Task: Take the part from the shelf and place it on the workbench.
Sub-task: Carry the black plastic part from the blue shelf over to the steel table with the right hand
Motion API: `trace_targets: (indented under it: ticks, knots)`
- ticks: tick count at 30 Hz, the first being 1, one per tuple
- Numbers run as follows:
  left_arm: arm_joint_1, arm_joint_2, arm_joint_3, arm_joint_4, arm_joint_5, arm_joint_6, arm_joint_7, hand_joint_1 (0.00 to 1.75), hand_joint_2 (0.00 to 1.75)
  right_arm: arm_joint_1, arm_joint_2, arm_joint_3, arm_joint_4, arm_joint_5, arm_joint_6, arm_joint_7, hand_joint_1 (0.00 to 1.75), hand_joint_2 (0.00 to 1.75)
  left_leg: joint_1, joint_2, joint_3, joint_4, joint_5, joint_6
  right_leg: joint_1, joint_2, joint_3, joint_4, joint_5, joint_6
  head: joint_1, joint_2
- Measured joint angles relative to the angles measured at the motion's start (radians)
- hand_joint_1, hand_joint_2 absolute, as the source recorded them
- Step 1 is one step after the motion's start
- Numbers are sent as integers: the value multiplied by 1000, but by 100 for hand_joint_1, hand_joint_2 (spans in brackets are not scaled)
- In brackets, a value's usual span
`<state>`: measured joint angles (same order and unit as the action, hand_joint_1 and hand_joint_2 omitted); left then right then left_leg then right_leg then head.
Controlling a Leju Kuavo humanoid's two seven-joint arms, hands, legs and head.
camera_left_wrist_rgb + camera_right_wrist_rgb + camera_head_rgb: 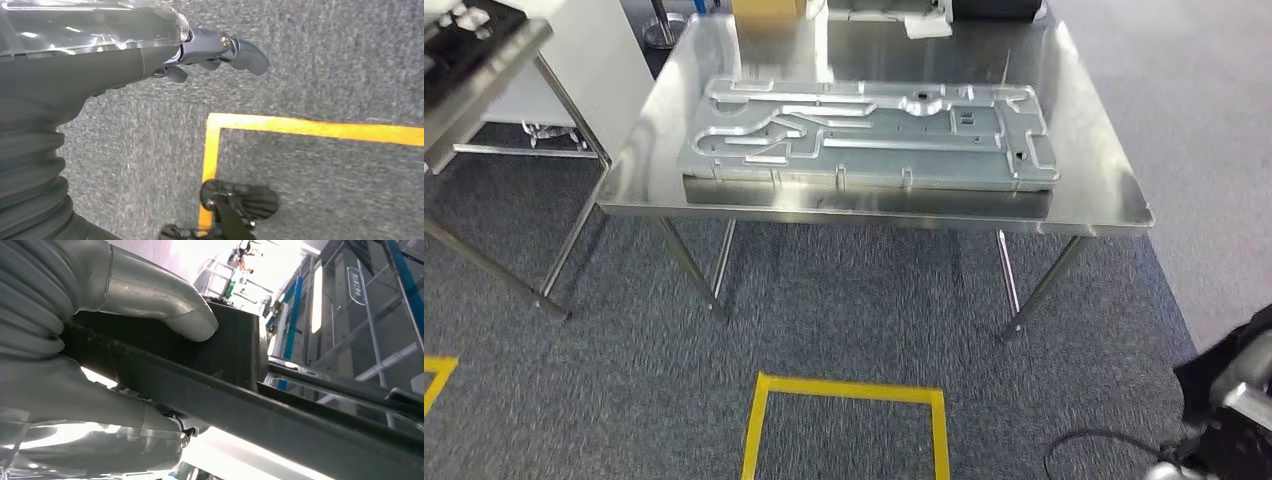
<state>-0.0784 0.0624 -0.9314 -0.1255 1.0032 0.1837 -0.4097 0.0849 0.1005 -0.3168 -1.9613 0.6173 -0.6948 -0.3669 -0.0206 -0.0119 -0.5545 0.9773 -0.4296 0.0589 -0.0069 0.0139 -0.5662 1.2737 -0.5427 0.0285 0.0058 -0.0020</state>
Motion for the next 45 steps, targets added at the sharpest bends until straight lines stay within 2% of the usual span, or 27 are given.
trace_targets:
  ticks: [1, 3, 4, 5, 6, 7, 8, 9, 10, 12, 14, 16, 18, 19, 20, 22, 24, 27, 29, 31, 33, 35, 36, 38, 42, 44, 45]
  knots:
    - [0, -1, -5, 0, 1, 0, 3, 0, 175, -14, -9, 2, 4, 24, 0, 17, 175, 175, 3, -1, 22, -5, -15, -2, -4, -1, -40, 23, -43, 5, 0, 0]
    - [2, -4, -13, 0, 4, 0, 6, 0, 175, -40, -28, 10, 12, 59, 3, 53, 175, 175, 11, -5, 65, -7, -48, -9, -12, -5, -94, 7, -134, 17, 1, 0]
    - [3, -6, -18, 0, 6, -1, 7, 0, 175, -53, -38, 19, 16, 68, 9, 70, 175, 175, 16, -6, 89, -7, -67, -15, -17, -7, -109, -26, -147, 25, 1, 0]
    - [3, -7, -22, 0, 10, -1, 7, 0, 175, -64, -48, 29, 20, 71, 17, 86, 175, 175, 21, -8, 112, -7, -87, -21, -22, -10, -117, -74, -121, 33, 2, 0]
    - [4, -8, -25, 0, 13, -1, 6, 0, 175, -71, -58, 40, 25, 71, 27, 100, 175, 175, 24, -9, 133, -6, -107, -28, -26, -15, -121, -129, -41, 39, 3, 0]
    - [4, -8, -28, 0, 17, -1, 5, 0, 175, -77, -67, 51, 32, 70, 37, 113, 175, 175, 26, -10, 150, -3, -127, -36, -27, -20, -123, -175, 44, 36, 3, 0]
    - [3, -8, -30, 1, 20, 0, 4, 0, 175, -82, -75, 64, 38, 67, 49, 126, 175, 175, 26, -11, 163, 1, -144, -43, -28, -22, -124, -205, 117, 26, 2, 0]
    - [1, -8, -32, 1, 24, 1, 2, 0, 175, -87, -83, 75, 43, 61, 61, 139, 175, 175, 25, -10, 169, 4, -153, -51, -25, -25, -125, -217, 163, 12, 1, 0]
    - [-2, -7, -34, 1, 27, 3, 0, 0, 175, -94, -91, 87, 46, 53, 76, 152, 175, 175, 25, -10, 166, 16, -150, -59, -22, -24, -124, -216, 163, -3, -2, 0]
    - [-10, -7, -40, 1, 34, 9, -3, 0, 175, -106, -104, 107, 49, 29, 106, 171, 175, 175, 26, -8, 121, 94, -110, -70, -23, -22, -110, -223, 149, -21, -7, 0]
    - [-14, -8, -45, 1, 38, 13, -3, 0, 175, -110, -111, 125, 55, 9, 127, 179, 175, 175, 28, -4, 35, 224, -92, -79, -26, -22, -83, -242, 135, -33, -12, 0]
    - [-14, -9, -49, 1, 42, 16, -2, 0, 175, -108, -112, 143, 62, 2, 137, 177, 175, 175, 30, -1, -43, 307, -153, -85, -24, -20, -54, -252, 117, -39, -13, 0]
    - [-12, -9, -52, 1, 48, 18, -2, 0, 175, -101, -113, 159, 64, 2, 149, 172, 175, 175, 30, 0, -88, 315, -210, -85, -23, -17, -26, -254, 96, -39, -13, 0]
    - [-10, -9, -54, 1, 51, 18, -2, 0, 175, -95, -114, 166, 64, 1, 155, 169, 175, 175, 30, 1, -96, 287, -204, -83, -21, -16, -12, -254, 85, -39, -13, 0]
    - [-9, -9, -54, 1, 53, 18, -2, 0, 175, -88, -114, 173, 64, -1, 160, 165, 175, 175, 29, 2, -93, 237, -165, -77, -19, -15, 3, -254, 74, -38, -13, 0]
    - [-7, -7, -56, 1, 56, 19, -2, 0, 175, -77, -114, 183, 65, -8, 163, 158, 175, 175, 23, 4, -78, 115, -46, -59, -15, -15, 26, -254, 55, -35, -12, 0]
    - [-7, -5, -58, 1, 57, 19, -3, 0, 175, -67, -114, 186, 64, -16, 164, 152, 175, 175, 16, 6, -70, 51, 15, -47, -13, -14, 33, -253, 42, -25, -14, 0]
    - [-8, -6, -63, 1, 58, 19, -5, 0, 175, -58, -114, 186, 61, -25, 162, 150, 175, 175, 17, 5, -61, 34, 19, -43, -13, -14, 38, -255, 30, -6, -15, 0]
    - [-9, -8, -67, 1, 58, 19, -6, 0, 175, -57, -115, 186, 59, -30, 161, 149, 175, 175, 22, 6, -48, 19, 20, -36, -13, -14, 18, -207, -2, 1, -14, 0]
    - [-12, -8, -70, 1, 59, 19, -6, 0, 175, -55, -118, 185, 59, -35, 160, 149, 175, 175, 21, 6, -43, 17, 15, -29, -15, -14, -49, -88, -57, 4, -14, 0]
    - [-13, -8, -74, 1, 59, 19, -6, 0, 175, -52, -120, 183, 60, -40, 159, 149, 175, 175, 19, 5, -40, 20, 8, -25, -16, -14, -113, 5, -73, 7, -14, 0]
    - [-12, -9, -77, 1, 59, 18, -6, 0, 175, -59, -126, 179, 63, -42, 162, 157, 175, 175, 19, 3, -33, 27, -3, -27, -16, -14, -109, -41, -12, 8, -14, 0]
    - [-12, -9, -79, 1, 59, 16, -6, 0, 175, -70, -134, 174, 67, -36, 170, 169, 175, 175, 20, 2, -29, 32, -10, -30, -17, -14, -86, -106, 31, 7, -14, 0]
    - [-15, -9, -86, 1, 57, 13, -3, 0, 175, -115, -164, 163, 91, -2, 202, 208, 175, 175, 16, 2, -28, 45, -22, -39, -14, -13, -45, -207, 78, 1, -15, 0]
    - [-23, -6, -102, 1, 56, 9, 4, 0, 175, -209, -227, 152, 157, 58, 249, 260, 175, 175, 13, 4, -32, 54, -31, -53, -13, -11, -38, -232, 81, -19, -15, 0]
    - [-24, -4, -107, 1, 56, 8, 5, 0, 175, -244, -248, 152, 178, 98, 268, 278, 175, 175, 15, 4, -52, 102, -62, -64, -17, -15, -35, -237, 82, -31, -18, 0]
    - [-25, -3, -110, 1, 55, 7, 7, 0, 175, -267, -261, 156, 194, 139, 284, 293, 175, 175, 17, 5, -76, 155, -91, -69, -18, -17, -34, -237, 83, -34, -19, 0]
